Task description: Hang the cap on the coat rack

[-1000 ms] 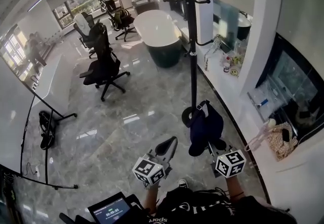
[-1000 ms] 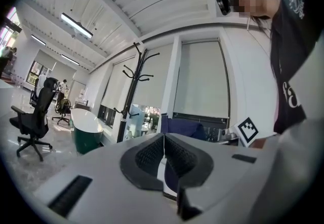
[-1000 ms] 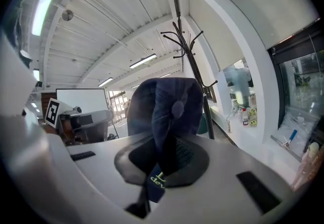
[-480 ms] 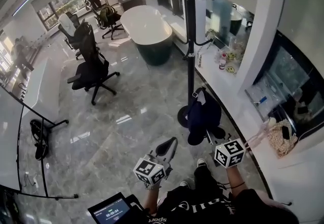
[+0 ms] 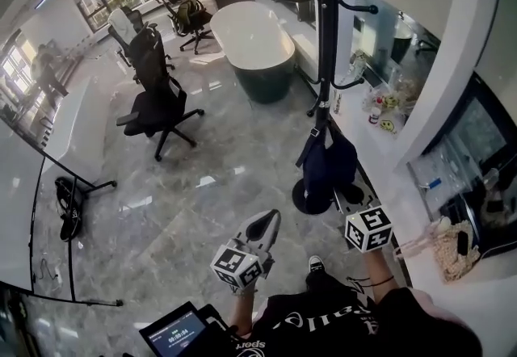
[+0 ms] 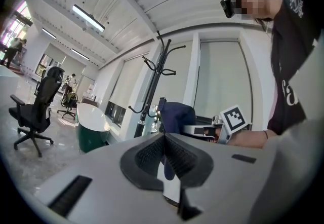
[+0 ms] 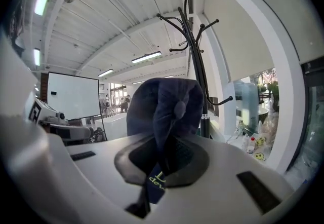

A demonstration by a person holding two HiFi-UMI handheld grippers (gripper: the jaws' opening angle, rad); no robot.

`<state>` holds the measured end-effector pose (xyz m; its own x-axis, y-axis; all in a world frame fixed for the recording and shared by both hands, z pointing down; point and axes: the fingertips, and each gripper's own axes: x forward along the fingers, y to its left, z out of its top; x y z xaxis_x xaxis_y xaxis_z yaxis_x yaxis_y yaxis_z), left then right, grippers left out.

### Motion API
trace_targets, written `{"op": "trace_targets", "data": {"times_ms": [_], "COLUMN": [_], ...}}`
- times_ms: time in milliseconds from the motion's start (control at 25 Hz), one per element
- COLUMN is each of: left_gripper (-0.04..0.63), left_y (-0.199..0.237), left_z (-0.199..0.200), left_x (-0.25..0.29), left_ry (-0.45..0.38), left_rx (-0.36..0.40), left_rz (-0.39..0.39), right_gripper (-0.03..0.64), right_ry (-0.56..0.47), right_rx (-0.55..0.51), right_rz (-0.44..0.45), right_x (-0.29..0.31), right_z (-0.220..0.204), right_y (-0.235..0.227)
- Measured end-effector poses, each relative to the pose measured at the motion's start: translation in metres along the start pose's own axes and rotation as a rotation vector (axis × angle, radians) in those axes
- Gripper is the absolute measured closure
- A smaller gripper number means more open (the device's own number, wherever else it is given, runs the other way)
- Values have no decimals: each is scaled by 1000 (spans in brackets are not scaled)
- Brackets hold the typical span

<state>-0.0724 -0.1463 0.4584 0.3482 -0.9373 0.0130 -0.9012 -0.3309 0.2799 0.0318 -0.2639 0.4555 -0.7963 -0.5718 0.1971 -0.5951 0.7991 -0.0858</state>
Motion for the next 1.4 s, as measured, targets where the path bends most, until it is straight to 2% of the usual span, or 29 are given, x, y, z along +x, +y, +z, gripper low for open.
{"op": "trace_targets", "data": {"times_ms": [240, 440, 880, 1040, 1400], "left_gripper": [591, 591, 591, 591, 591], "left_y": [27, 34, 63, 79, 131], "left_z": [22, 24, 20, 19, 41], "left_x": [61, 101, 128, 136, 163], "left_ry": [-35, -38, -22, -5, 50], "left_rx": [11, 15, -1, -17, -1], "left_rz": [41, 58, 87, 55, -105], "right_gripper": [592, 592, 592, 592, 592], "right_ry": [16, 40, 80, 99, 114], "right_rx": [0, -6, 1, 15, 74], "right_rz": [54, 104, 130, 100, -31], "right_x": [49, 77, 115, 123, 158], "right_z": [10, 4, -11, -18, -25], "right_y": [-41, -66, -79, -80, -71]}}
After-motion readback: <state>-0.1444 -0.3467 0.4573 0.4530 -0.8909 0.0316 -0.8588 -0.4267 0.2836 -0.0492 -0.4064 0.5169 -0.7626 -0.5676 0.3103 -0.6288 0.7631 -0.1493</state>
